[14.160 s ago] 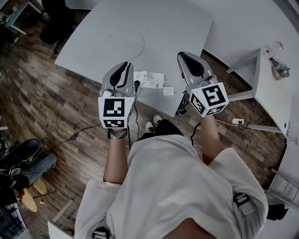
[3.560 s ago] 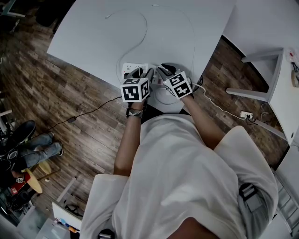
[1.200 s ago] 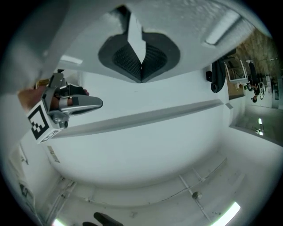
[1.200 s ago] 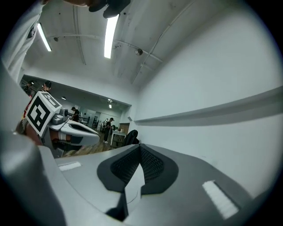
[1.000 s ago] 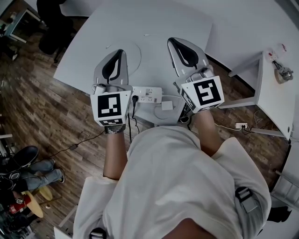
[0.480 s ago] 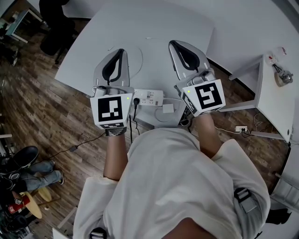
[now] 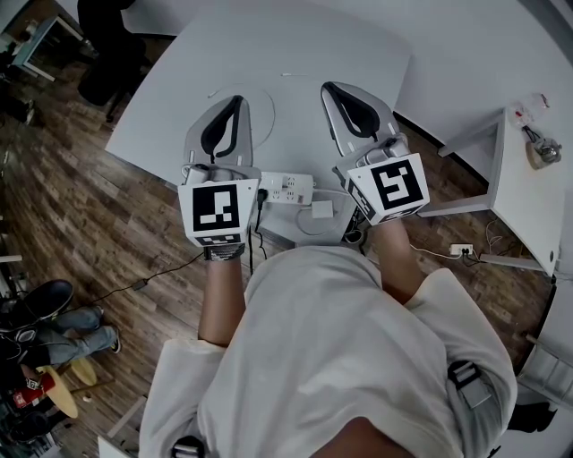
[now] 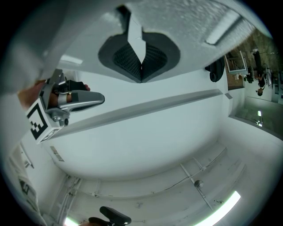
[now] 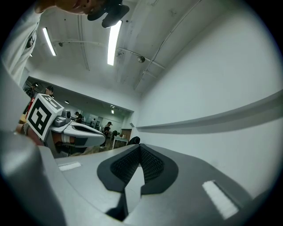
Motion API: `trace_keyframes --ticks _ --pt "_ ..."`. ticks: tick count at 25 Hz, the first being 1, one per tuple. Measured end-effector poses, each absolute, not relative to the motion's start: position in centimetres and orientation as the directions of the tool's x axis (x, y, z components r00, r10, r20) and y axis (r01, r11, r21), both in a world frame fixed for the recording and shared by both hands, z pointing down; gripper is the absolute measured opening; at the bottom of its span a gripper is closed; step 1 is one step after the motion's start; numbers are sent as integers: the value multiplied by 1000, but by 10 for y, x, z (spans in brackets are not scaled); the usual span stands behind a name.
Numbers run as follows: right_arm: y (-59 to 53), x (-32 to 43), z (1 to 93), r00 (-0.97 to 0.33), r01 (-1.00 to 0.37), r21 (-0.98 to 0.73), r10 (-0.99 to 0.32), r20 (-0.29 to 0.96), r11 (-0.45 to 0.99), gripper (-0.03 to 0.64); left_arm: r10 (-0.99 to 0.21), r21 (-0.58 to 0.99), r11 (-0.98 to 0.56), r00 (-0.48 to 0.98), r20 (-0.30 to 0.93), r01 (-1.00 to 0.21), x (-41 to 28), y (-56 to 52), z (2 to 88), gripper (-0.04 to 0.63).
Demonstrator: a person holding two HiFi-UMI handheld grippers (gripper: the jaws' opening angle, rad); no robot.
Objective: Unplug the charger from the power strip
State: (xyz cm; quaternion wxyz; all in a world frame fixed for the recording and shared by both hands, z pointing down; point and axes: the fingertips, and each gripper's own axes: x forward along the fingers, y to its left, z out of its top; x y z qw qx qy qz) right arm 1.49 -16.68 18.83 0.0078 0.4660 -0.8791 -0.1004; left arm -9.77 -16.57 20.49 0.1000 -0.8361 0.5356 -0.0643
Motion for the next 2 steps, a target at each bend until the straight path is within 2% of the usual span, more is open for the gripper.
trace_keyframes --ticks 2 --pt "-167 15 190 -565 -818 183 -822 -75 545 2 -908 -234 -408 419 7 -882 -97 -166 207 5"
